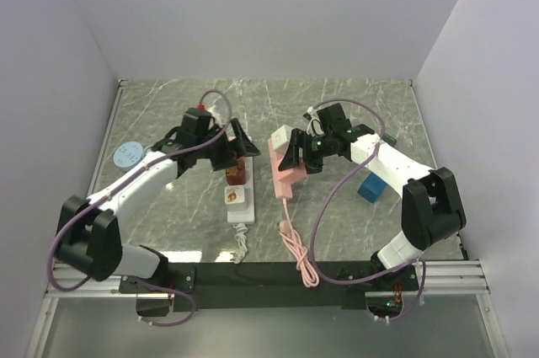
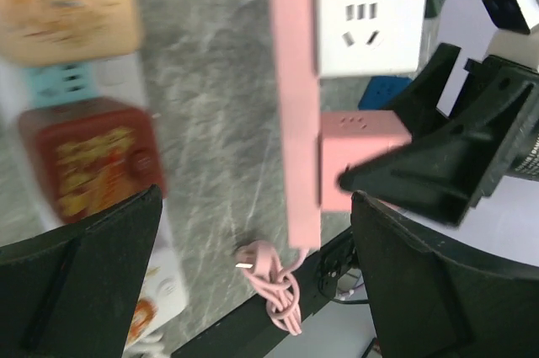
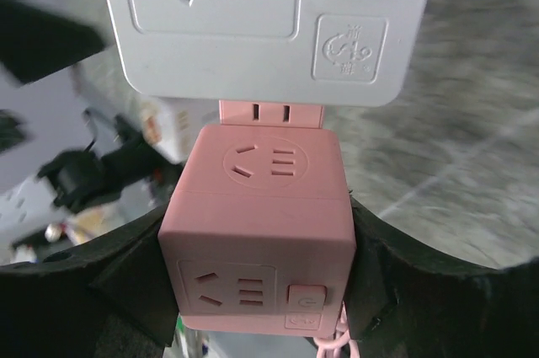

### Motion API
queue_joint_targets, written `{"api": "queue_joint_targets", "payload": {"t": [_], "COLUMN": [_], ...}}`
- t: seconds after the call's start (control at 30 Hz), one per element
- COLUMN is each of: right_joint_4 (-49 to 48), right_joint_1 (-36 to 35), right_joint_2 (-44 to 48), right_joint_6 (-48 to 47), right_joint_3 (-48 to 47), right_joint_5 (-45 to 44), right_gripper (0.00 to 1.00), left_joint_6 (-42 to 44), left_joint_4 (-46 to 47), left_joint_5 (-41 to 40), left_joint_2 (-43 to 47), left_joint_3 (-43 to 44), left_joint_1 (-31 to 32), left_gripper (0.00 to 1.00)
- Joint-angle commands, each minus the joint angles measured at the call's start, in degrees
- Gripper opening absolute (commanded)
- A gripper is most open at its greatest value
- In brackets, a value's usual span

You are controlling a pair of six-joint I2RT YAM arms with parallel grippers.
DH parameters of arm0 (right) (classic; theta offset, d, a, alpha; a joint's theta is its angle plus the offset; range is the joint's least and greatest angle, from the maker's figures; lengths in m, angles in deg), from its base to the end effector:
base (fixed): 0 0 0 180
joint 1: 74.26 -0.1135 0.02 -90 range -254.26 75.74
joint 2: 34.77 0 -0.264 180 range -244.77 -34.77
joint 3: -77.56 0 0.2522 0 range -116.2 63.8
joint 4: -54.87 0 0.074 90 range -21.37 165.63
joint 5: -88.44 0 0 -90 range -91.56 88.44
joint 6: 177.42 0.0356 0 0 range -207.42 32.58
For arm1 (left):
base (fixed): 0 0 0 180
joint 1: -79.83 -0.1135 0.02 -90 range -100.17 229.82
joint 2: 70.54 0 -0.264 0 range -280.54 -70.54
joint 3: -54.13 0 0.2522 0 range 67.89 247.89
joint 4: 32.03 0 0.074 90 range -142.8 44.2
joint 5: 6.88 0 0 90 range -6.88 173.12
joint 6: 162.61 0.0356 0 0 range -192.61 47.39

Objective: Pull the plug off the socket

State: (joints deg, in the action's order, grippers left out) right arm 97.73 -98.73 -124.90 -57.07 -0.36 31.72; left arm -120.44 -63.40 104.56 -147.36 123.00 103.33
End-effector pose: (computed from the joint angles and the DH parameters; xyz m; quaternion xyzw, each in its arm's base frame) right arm 0.2891 0.1530 0.2391 -0.0390 0.9172 0.3749 0.1295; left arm 0.2630 -0.1286 0.2678 -0.1093 0.8848 -0.3818 0.2436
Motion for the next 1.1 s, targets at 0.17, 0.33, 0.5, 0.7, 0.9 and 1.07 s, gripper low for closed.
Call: {"api": "queue_joint_targets", "payload": {"t": [0.17,0.33,0.5,0.7,0.9,1.07], "right_joint_4": [-7.5,-9.8,-16.8,-21.5,-20.7,-14.3], "right_joint_1": [1.4,1.6,1.9,1.6,1.6,3.0], "right_joint_2": [3.3,4.3,5.5,5.1,5.0,4.8], "right_joint_6": [-2.1,1.1,7.0,10.7,10.2,7.6], "right_joint_3": [-0.9,-0.7,0.9,0.9,0.9,-0.4], "right_joint_5": [16.9,17.8,17.8,20.0,19.5,16.0], "right_gripper": [0.0,0.0,0.0,0.0,0.0,0.0], "left_joint_6": [0.4,-0.4,-1.8,-4.1,-5.0,-3.9], "left_joint_4": [4.1,4.7,3.6,5.7,7.8,6.1], "left_joint_5": [-3.6,-5.0,-8.6,-10.3,-8.4,-9.6], "left_joint_2": [-10.0,-12.0,-12.8,-14.3,-17.5,-19.6], "left_joint_3": [11.1,11.5,11.2,10.6,13.6,14.8], "left_joint_1": [7.7,8.8,10.2,11.4,13.3,14.1], "left_gripper": [0.99,0.98,0.88,0.72,0.42,0.01]}}
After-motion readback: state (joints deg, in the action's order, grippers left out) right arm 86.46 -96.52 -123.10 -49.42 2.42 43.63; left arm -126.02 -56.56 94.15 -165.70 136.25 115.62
